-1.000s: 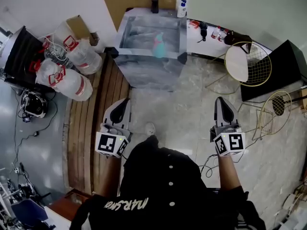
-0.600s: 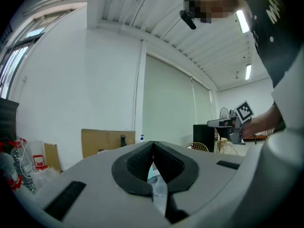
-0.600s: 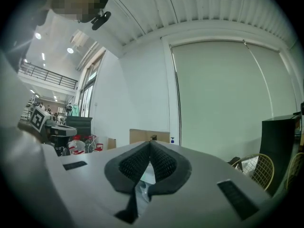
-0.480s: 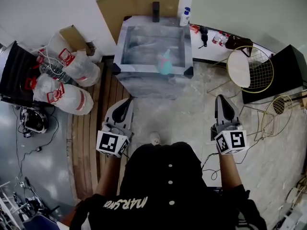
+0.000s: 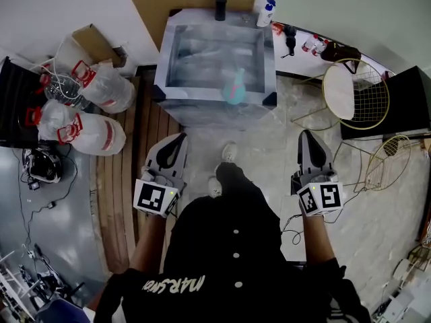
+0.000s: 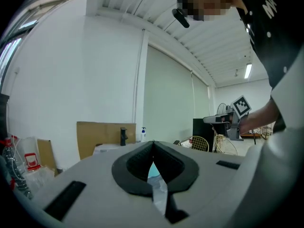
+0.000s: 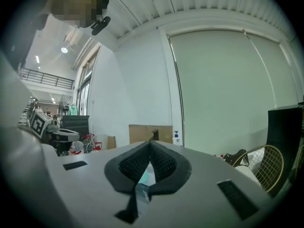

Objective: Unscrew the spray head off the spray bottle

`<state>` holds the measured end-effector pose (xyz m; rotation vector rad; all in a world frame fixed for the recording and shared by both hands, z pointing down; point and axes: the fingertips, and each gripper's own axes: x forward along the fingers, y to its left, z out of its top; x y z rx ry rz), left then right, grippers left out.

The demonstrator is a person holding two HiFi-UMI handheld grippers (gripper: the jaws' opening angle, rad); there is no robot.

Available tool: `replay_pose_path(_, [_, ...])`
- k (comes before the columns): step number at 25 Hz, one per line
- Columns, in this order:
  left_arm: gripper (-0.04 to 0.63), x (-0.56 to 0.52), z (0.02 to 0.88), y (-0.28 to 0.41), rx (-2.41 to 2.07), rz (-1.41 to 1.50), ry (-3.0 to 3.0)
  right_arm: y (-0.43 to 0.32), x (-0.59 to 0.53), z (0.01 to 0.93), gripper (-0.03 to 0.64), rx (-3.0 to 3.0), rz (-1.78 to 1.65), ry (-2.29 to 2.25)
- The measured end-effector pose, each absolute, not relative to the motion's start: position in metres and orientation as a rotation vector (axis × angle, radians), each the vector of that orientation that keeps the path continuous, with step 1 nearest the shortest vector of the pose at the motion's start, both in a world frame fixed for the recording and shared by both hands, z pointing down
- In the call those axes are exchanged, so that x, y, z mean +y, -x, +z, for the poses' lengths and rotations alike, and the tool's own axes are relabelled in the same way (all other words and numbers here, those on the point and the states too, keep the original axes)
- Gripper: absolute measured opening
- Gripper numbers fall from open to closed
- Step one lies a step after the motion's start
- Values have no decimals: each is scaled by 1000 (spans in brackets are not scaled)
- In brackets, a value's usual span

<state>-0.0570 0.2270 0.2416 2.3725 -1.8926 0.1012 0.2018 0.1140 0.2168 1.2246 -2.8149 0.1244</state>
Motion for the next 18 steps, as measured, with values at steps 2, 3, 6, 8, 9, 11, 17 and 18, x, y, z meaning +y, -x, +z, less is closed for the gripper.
replay_pose_path(2, [25, 212, 245, 60, -1881, 90, -2378, -192, 97, 221, 13, -2817, 123, -1216])
replay_pose_path(3, [25, 204, 247, 64, -1879, 94, -2380, -187, 87, 222, 14, -2822, 121, -1209])
replay_pose_path(6, [25, 174, 250, 77, -1888, 128, -2395, -167, 54, 225, 13, -2839, 126, -1192])
replay_pose_path(8, [25, 151, 248, 83, -1881, 158, -2423, -156, 31, 224, 14, -2847, 129, -1186])
replay_pose_path(9, [25, 139, 247, 86, -1870, 172, -2444, -150, 19, 223, 12, -2850, 128, -1183])
replay_pose_path(11, [25, 114, 246, 89, -1830, 186, -2491, -138, -6, 224, 13, -2857, 133, -1174])
replay_pose_path(17, [25, 63, 263, 86, -1649, 368, -2675, -107, -57, 229, 12, -2871, 185, -1083])
replay_pose_path(18, [25, 58, 270, 85, -1617, 415, -2691, -103, -61, 231, 13, -2872, 201, -1065])
